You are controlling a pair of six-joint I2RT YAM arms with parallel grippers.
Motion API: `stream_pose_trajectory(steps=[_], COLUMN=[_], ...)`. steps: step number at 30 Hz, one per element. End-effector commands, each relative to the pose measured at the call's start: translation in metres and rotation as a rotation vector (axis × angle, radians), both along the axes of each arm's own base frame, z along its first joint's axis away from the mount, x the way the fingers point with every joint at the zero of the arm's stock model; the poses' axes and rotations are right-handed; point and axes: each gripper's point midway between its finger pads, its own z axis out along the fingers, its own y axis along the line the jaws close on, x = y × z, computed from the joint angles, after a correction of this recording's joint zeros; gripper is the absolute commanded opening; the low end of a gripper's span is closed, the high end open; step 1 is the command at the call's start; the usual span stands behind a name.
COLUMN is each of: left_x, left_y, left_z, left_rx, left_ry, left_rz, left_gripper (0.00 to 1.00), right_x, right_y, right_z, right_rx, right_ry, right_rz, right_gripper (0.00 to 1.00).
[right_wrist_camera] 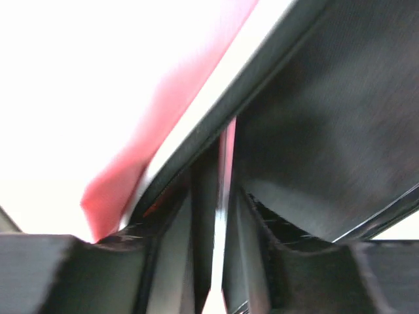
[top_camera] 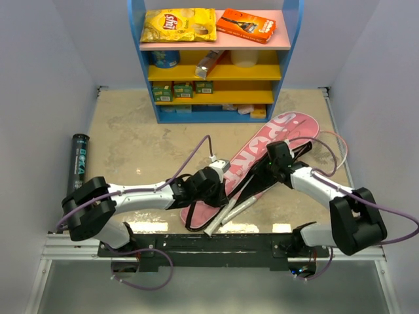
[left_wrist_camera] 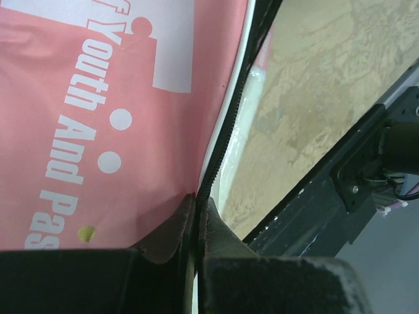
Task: Pack up the badminton gear
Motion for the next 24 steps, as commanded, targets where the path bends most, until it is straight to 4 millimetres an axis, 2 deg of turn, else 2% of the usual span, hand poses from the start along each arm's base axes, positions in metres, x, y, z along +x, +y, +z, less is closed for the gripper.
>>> stream_pose_trajectory(steps=[1,2,8,9,11,12,14,15,17,20,24], left_x=[-0.012,-0.008,0.016,0.02,0.023,0.024,0.026,0.027,0.029,0.033,0.039], left_y=[0.013,0.015,0.023,0.024,0.022,0.022,0.019,0.018,0.016,0.015,0.017], left_z=[-0.004,-0.003,0.008,0.01,0.015,0.014,0.019,0.021,0.024,0.029,0.037], left_rx=[0.036,0.033,0.002,-0.002,-0.008,-0.005,-0.015,-0.015,-0.023,-0.034,-0.056], left_ry=[0.081,0.079,0.073,0.07,0.061,0.061,0.056,0.054,0.049,0.04,0.036], left_rz=[-0.039,-0.025,0.022,0.03,0.028,0.029,0.023,0.023,0.026,0.034,0.054], left_gripper=[0.0,0.0,0.0,0.0,0.0,0.0,0.0,0.0,0.0,0.0,0.0], right_x=[0.034,0.031,-0.013,-0.018,-0.034,-0.041,-0.052,-0.057,-0.063,-0.072,-0.078], right_y=[-0.007,-0.009,-0.011,-0.013,-0.009,-0.004,-0.002,-0.006,-0.011,-0.025,-0.029], right_z=[0.049,0.055,0.049,0.053,0.048,0.056,0.056,0.053,0.056,0.042,0.028], right_rx=[-0.067,-0.077,-0.05,-0.046,-0.01,0.026,0.047,0.028,-0.012,-0.09,-0.119], right_ry=[-0.184,-0.19,-0.131,-0.144,-0.12,-0.138,-0.136,-0.119,-0.126,-0.064,-0.02], right_rz=[0.012,0.02,0.097,0.096,0.118,0.14,0.153,0.146,0.15,0.142,0.138], right_gripper=[0.44,0.45,0.47,0.47,0.47,0.47,0.47,0.46,0.46,0.45,0.45])
